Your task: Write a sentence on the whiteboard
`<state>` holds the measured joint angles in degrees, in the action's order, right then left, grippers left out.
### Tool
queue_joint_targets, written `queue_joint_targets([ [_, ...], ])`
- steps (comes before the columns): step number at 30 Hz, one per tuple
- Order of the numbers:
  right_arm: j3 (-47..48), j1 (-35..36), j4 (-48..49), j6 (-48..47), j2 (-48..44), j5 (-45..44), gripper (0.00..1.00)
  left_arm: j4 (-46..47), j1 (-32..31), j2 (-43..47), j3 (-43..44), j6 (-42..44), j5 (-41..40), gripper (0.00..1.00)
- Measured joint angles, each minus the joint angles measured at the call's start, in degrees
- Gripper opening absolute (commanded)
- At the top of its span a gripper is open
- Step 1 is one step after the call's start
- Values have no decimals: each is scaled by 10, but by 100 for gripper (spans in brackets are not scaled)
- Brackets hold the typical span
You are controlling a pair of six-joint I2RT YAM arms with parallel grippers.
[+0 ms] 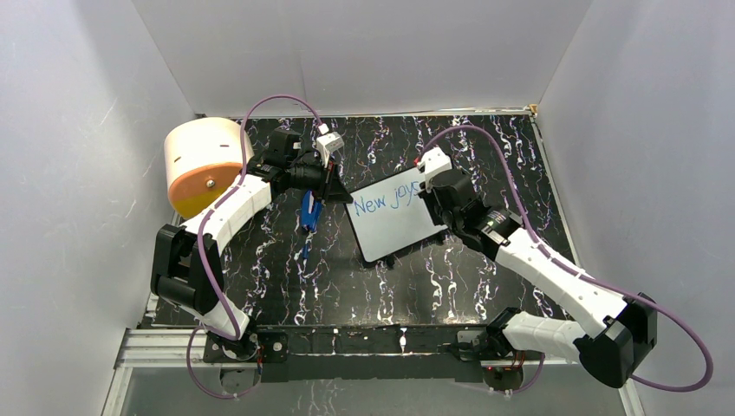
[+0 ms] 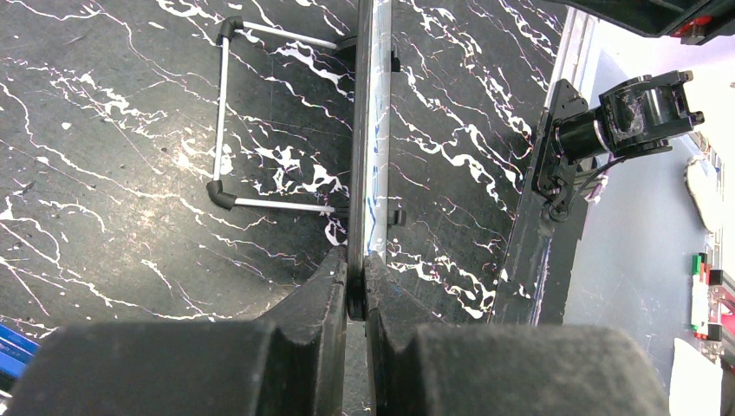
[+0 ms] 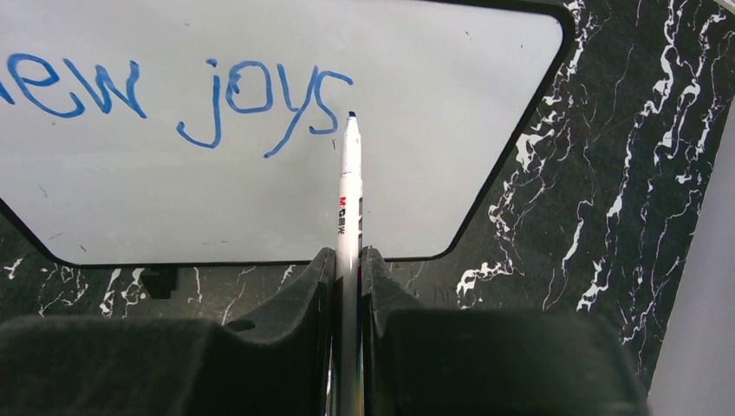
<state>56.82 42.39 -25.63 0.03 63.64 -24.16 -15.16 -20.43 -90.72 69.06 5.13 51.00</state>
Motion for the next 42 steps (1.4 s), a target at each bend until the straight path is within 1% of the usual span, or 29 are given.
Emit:
queue_joint_targets([
  [12,-14,-11,-7,-3,-7,-30,0,0,0,0,0,0,0,0],
  [19,-14,-37,-4,-14,-7,-25,0,-1,0,0,0,0,0,0],
  [42,-11,-52,30,-33,33,11,0,-1,0,0,0,0,0,0],
])
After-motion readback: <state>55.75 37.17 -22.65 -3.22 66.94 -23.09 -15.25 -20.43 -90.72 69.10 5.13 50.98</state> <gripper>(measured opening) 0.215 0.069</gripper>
